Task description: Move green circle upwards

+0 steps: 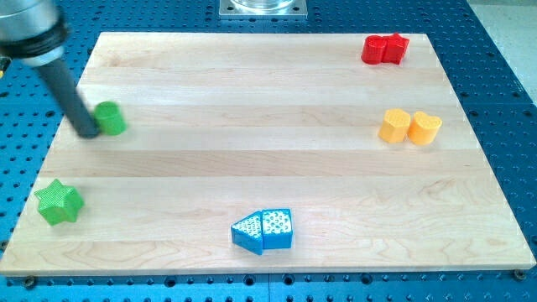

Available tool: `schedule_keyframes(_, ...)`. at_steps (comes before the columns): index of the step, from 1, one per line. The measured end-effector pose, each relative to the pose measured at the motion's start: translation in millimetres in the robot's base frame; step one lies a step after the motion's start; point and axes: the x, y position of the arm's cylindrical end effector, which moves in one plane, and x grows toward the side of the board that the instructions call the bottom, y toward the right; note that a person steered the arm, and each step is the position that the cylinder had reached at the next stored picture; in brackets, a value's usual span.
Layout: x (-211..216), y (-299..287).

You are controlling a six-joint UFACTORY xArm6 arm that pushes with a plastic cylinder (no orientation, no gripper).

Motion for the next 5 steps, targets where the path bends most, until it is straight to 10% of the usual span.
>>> schedule_keyframes(2,41,25)
schedule_keyframes(4,-89,82)
schedule_keyframes(5,-73,83)
